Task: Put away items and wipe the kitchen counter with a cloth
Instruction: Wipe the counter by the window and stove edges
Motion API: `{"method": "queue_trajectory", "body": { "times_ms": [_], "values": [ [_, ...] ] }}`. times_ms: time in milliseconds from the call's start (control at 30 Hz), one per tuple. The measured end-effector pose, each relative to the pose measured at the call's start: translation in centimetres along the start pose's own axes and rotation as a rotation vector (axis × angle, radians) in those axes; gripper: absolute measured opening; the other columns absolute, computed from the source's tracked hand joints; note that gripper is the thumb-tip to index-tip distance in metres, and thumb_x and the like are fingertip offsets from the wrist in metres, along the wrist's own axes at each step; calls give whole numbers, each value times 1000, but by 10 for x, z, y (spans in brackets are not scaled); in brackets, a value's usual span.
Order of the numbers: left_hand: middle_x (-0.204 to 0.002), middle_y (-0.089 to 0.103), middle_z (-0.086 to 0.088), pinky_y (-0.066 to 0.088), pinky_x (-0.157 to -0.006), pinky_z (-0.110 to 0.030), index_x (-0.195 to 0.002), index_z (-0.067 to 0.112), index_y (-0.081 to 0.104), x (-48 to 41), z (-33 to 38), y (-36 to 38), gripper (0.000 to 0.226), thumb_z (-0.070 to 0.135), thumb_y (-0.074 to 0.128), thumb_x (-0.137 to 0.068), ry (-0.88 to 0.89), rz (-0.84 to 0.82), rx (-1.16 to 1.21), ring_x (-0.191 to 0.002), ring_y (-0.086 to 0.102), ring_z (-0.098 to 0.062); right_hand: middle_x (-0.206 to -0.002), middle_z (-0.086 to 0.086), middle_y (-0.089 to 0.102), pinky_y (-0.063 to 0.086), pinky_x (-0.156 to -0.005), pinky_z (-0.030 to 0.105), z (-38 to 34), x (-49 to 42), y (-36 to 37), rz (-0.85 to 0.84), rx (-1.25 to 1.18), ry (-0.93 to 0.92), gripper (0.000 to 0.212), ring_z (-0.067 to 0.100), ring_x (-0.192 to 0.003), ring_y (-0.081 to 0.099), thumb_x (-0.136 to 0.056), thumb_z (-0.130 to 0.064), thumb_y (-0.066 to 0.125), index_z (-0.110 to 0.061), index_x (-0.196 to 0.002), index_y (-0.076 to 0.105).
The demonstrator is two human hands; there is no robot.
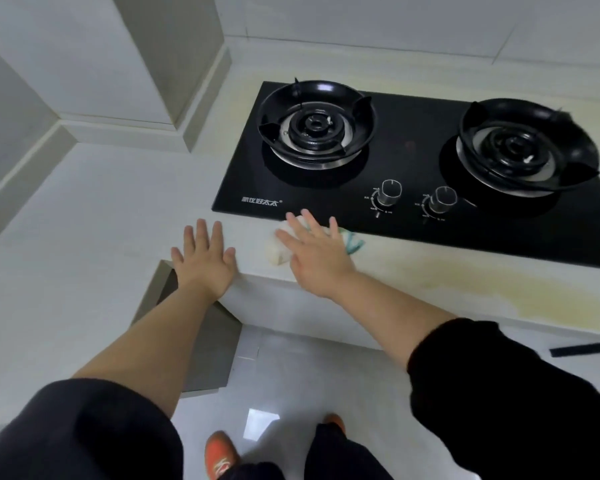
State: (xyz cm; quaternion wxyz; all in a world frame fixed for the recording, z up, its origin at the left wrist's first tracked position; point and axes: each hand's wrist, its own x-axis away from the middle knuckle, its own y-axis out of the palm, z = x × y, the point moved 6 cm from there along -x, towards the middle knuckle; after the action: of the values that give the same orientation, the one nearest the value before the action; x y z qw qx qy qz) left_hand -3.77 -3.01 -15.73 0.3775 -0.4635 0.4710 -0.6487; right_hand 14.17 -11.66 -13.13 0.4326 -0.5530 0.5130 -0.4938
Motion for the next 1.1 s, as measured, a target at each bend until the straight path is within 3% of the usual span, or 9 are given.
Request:
{"method": "queue_trajectory", "body": {
  "times_ms": [167, 300, 400, 533, 733, 833, 900, 1000, 1100],
  "values": [
    [-159, -15, -2, -2, -116, -51, -152, 25, -5, -1, -2, -1, 59, 39, 20, -101, -16, -42, 15, -146, -16, -23, -160, -7, 1, -4, -114, 57, 8, 8, 1, -48, -34, -102, 59, 17, -147, -7, -93, -22, 36, -33, -149, 19],
    [-159, -15, -3, -3, -117, -50, -152, 25, -5, 1, 0, -2, 60, 41, 21, -101, 6, -53, 24, -146, -16, -24, -160, -4, 9, 6, -113, 62, 75, 60, 1, 51, 44, 177, 58, 21, -148, 2, -92, -24, 37, -30, -148, 25],
    [-160, -9, -3, 0, -118, -45, -153, 22, 2, 5, -8, -13, 62, 42, 29, -100, 99, -34, 62, -147, -10, -23, -159, 1, 15, 10, -111, 61, 75, 68, 5, 96, 91, 325, 55, 26, -147, 9, -93, -27, 37, -28, -147, 28],
    [-160, 4, -4, 6, -118, -42, -152, 18, 15, 12, -49, -31, 56, 36, 29, -102, 173, 39, -12, -147, 2, -23, -160, 2, 11, 12, -112, 60, 27, 25, 10, 45, 101, 152, 57, 27, -147, 7, -94, -26, 37, -27, -149, 24],
    [-149, 29, -15, 25, -110, -51, -141, 10, 33, 13, -154, -53, 54, 34, 22, -94, -132, 210, 52, -138, 23, -35, -160, 2, 10, 7, -113, 59, -71, -49, 10, 7, 110, -55, 58, 27, -147, 4, -95, -26, 38, -27, -150, 21],
    [-156, 18, -15, 18, -114, -50, -148, 12, 23, 5, -190, -46, 55, 34, 21, -98, -226, 158, 49, -143, 14, -33, -160, 2, 8, 2, -114, 56, -124, -76, 12, 14, 86, -128, 57, 27, -147, 1, -96, -28, 36, -27, -151, 19],
    [-160, 3, -8, 8, -118, -44, -153, 17, 10, -1, -199, -37, 57, 36, 18, -100, -225, 137, 40, -147, 0, -26, -160, 2, 10, 1, -114, 56, -167, -89, 15, -8, 41, -250, 57, 26, -147, 3, -95, -29, 34, -26, -150, 20],
    [-160, -4, -5, 3, -118, -43, -153, 20, 5, -2, -201, -35, 57, 36, 18, -100, -217, 140, 47, -147, -5, -23, -160, 0, 7, 2, -115, 54, -201, -126, 17, -80, 102, -431, 58, 23, -147, 3, -95, -28, 31, -27, -151, 15],
    [-160, -5, -5, 2, -118, -43, -153, 20, 4, -2, -202, -35, 58, 37, 19, -99, -215, 122, 48, -147, -8, -23, -160, 1, -6, -2, -117, 52, -168, -194, 5, -140, 176, -142, 57, 24, -147, -5, -100, -29, 23, -25, -152, 0]
  ]
}}
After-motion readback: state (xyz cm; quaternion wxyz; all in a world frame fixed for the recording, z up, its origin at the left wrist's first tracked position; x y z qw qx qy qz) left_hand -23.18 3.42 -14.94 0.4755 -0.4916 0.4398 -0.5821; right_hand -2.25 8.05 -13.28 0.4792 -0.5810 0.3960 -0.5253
